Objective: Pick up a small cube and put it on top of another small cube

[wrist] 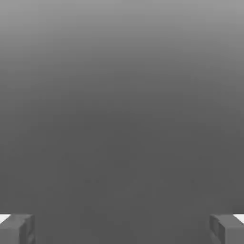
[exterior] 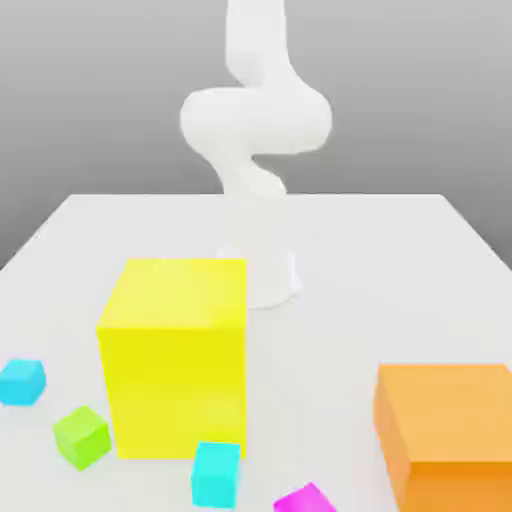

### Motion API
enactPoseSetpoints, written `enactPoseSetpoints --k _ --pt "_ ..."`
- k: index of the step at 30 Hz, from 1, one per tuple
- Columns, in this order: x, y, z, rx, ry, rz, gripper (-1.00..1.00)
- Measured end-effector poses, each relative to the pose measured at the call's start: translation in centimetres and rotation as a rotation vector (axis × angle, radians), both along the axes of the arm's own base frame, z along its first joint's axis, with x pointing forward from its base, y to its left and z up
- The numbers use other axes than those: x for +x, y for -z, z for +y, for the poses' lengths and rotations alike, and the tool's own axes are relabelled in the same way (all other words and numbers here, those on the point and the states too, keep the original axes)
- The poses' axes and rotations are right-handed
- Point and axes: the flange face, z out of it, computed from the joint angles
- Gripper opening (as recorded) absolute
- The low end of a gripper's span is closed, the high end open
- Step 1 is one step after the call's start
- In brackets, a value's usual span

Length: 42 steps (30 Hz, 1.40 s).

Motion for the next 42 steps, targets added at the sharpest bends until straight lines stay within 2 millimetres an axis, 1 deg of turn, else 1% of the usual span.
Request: enactPoseSetpoints --k 4,8,12,16,19,23,26,30,34,35,40,41,42 --pt "5.0 5.6 0.8 0.033 0.13 0.1 0.0" --pt "9.1 11.6 1.2 0.068 0.251 0.19 0.0" --pt "12.2 18.1 1.5 0.108 0.368 0.274 0.0" --pt "14.4 24.9 1.7 0.154 0.482 0.357 0.0" --pt "15.4 30.0 1.9 0.193 0.566 0.417 0.0" --pt "16.0 36.8 2.6 0.252 0.676 0.498 0.0" --pt "15.8 41.6 3.3 0.302 0.759 0.56 0.0" --pt "15.1 47.5 4.5 0.371 0.866 0.64 0.0" --pt "15.0 53.4 4.7 0.386 0.889 0.655 0.0" --pt "14.9 54.4 4.7 0.386 0.889 0.656 -1.0" --pt "15.0 54.4 4.7 0.388 0.888 0.654 -1.0" --pt "14.9 54.9 4.7 0.387 0.888 0.654 -1.0" --pt "14.9 54.3 4.7 0.388 0.889 0.654 -1.0"
